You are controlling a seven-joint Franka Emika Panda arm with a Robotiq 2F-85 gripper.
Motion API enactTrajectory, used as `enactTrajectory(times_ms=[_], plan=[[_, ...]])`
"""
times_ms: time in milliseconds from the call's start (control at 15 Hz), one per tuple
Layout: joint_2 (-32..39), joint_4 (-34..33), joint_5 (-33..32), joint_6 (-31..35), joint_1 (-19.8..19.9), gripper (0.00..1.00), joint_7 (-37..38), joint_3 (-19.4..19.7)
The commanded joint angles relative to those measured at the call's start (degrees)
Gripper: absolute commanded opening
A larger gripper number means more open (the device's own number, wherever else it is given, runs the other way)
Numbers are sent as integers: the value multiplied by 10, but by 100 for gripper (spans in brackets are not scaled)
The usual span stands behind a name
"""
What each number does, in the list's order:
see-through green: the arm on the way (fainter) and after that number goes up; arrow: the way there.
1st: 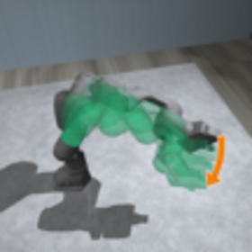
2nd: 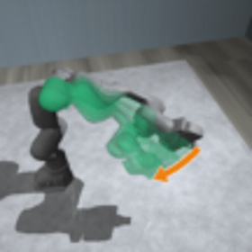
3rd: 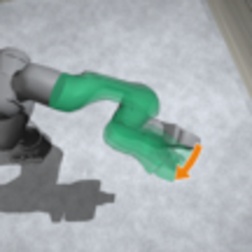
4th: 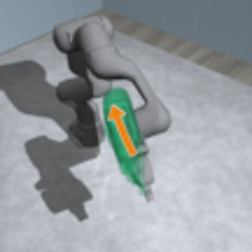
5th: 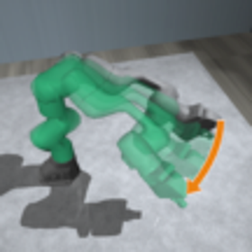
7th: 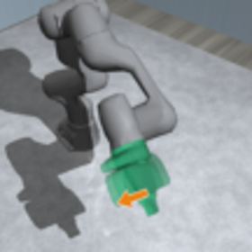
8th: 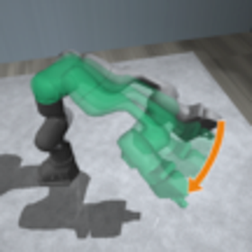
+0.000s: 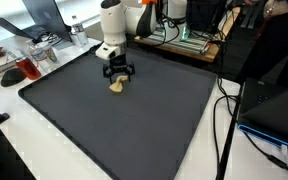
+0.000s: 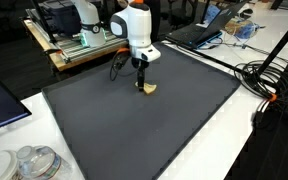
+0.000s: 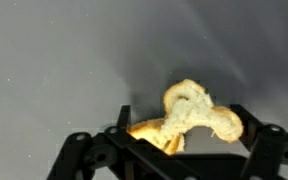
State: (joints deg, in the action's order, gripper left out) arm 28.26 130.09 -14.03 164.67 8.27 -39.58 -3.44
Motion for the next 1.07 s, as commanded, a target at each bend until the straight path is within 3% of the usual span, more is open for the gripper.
enactTrajectory(times_ms=[0,67,133,200,800,1000], plan=[[17,-13,-14,20,25,100,-44,-9],[18,-15,-12,24,30,100,-56,-13],[18,-16,-11,27,37,83,-72,-20],[18,-18,-10,28,39,74,-84,-23],[6,-27,-6,-7,35,10,-163,-34],[0,-28,-5,-19,29,0,-173,-31]])
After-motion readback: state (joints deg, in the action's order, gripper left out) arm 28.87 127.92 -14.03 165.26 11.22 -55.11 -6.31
